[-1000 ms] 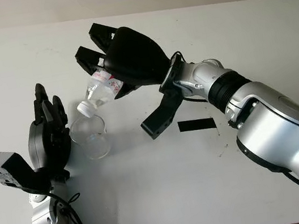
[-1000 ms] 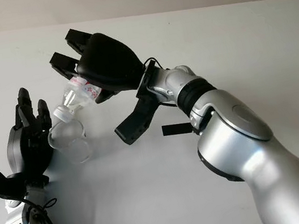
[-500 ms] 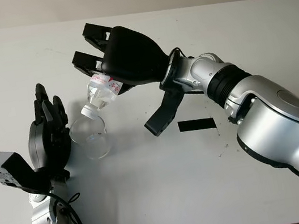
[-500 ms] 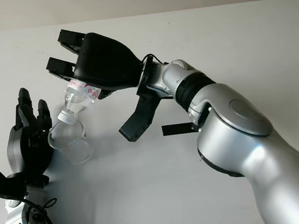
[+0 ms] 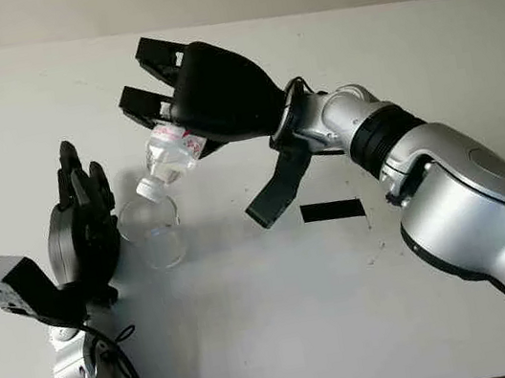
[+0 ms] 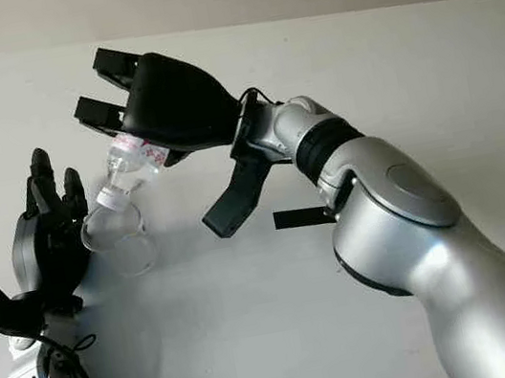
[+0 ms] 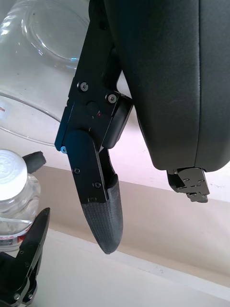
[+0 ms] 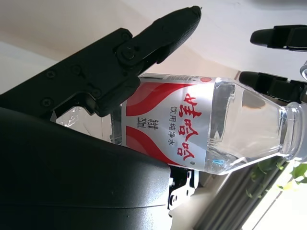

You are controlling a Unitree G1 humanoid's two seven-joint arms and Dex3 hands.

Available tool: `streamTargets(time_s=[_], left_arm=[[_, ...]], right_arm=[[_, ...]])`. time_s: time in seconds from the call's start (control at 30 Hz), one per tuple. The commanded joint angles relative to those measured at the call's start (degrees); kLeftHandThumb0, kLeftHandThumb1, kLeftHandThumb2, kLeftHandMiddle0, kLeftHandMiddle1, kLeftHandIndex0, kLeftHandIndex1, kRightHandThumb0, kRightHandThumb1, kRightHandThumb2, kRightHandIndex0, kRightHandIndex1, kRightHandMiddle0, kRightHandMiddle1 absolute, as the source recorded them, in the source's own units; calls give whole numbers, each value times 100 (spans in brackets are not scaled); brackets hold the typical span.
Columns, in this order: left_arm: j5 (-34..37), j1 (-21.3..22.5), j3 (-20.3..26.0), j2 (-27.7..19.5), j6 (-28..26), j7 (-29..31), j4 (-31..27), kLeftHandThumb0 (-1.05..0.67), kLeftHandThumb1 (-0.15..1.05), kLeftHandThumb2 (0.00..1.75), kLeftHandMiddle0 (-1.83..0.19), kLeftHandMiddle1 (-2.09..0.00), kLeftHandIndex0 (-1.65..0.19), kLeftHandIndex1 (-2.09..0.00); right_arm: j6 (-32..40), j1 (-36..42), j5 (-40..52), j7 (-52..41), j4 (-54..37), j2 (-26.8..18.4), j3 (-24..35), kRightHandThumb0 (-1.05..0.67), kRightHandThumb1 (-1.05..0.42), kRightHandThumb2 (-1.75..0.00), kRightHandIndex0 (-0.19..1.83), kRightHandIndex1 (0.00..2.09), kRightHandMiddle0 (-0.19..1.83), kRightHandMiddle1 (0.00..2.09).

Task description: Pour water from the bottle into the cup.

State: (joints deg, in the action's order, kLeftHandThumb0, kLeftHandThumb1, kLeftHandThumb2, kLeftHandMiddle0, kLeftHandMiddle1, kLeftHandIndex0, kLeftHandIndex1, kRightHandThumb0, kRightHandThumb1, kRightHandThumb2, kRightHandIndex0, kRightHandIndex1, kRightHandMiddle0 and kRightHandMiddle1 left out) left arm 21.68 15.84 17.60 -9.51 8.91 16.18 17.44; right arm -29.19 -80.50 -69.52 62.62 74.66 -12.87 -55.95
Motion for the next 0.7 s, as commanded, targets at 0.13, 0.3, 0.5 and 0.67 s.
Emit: streamTargets(time_s=[0.13, 0.3, 0.5, 0.67], left_arm=[[-19, -96, 11, 19, 19, 31, 131, -84, 105, 63, 19, 0, 19, 0], [-2, -116, 26, 5, -9, 38, 108, -84, 105, 62, 19, -2, 19, 0], [9, -108, 48, -19, -67, 32, 105, -84, 105, 62, 19, -2, 19, 0], [7, -116, 53, -49, -127, 53, 66, -84, 105, 62, 19, -3, 19, 0]], right_arm=[[-4, -151, 104, 30, 20, -10, 77, -34, -103, -6, 111, 209, 74, 209], [-796, 293, 1490, -846, -30, 75, 1169, -28, -104, -8, 105, 209, 59, 209], [-1131, 955, 3305, -2570, -265, 195, 2583, -16, -87, -55, 137, 209, 111, 209], [-953, 1546, 4936, -4529, -736, 312, 3762, -17, -92, -53, 165, 209, 153, 209]])
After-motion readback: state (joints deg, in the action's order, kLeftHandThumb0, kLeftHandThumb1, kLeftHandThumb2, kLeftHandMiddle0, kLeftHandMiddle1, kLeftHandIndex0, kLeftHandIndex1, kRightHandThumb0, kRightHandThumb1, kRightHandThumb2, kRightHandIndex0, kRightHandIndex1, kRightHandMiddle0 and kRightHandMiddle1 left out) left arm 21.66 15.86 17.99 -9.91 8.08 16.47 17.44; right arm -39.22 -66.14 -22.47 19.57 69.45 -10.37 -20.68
